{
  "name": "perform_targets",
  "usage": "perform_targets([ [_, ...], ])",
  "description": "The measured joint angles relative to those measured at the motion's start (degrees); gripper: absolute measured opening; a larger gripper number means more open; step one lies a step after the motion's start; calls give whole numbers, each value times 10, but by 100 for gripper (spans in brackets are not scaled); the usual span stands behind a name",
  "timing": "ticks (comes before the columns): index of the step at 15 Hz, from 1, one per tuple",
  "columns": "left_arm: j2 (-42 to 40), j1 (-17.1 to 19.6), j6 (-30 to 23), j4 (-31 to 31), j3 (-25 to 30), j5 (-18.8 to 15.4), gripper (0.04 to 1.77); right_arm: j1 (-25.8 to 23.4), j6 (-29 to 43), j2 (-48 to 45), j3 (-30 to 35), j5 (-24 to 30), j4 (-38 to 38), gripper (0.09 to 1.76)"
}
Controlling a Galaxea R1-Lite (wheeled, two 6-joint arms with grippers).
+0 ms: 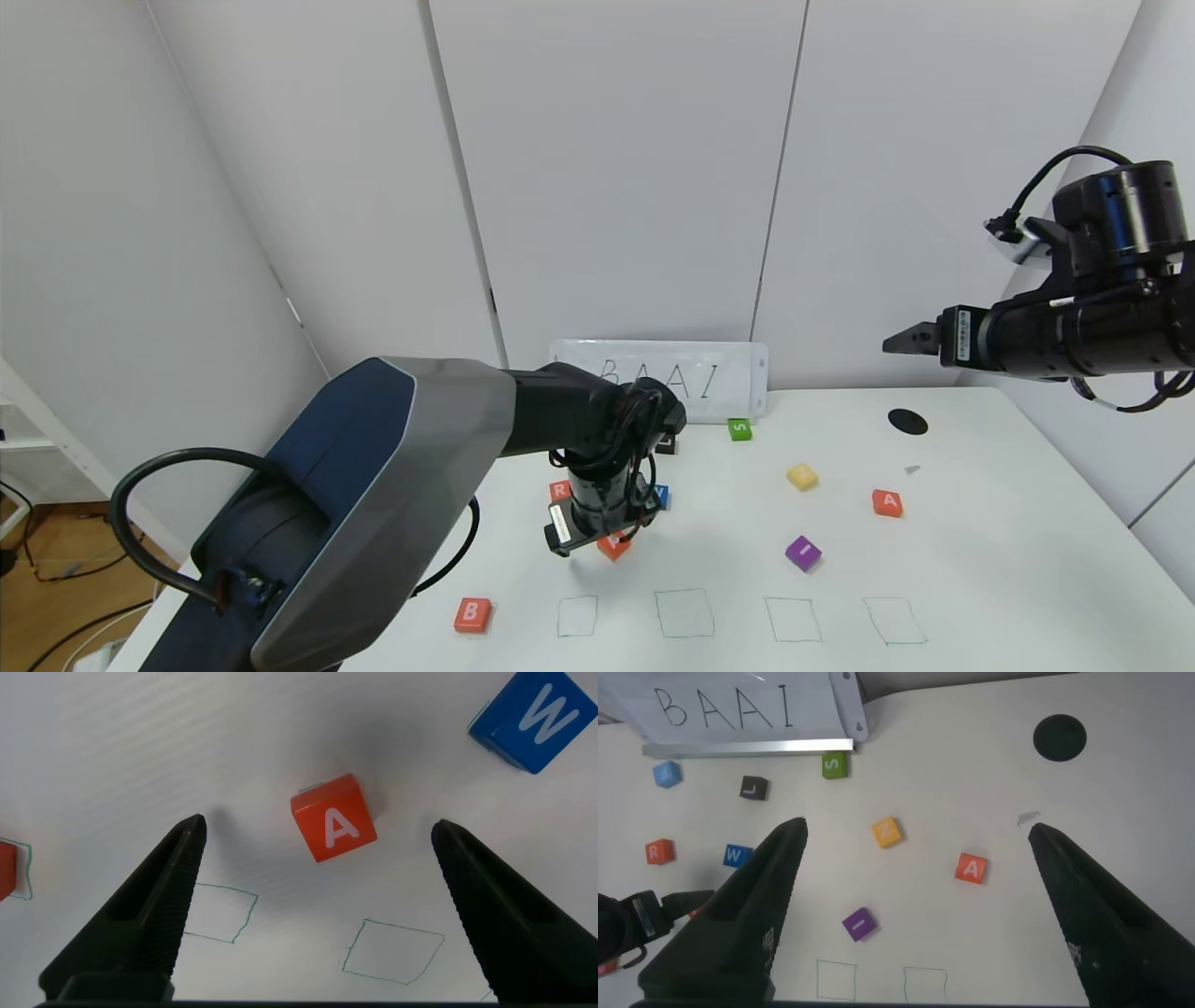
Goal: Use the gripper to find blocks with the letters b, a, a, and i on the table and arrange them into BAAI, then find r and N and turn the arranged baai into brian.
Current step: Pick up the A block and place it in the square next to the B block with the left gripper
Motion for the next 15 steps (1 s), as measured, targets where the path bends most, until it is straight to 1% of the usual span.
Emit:
perform_targets([
  [5,11,-3,1,-7,-1,5,172,2,0,2,1,0,0,171],
  [9,24,-7,2,-13,-3,17,172,2,0,2,2,-1,-1,171],
  [15,30,-7,3,-14,-4,21,172,7,0,4,4,-1,-2,171],
])
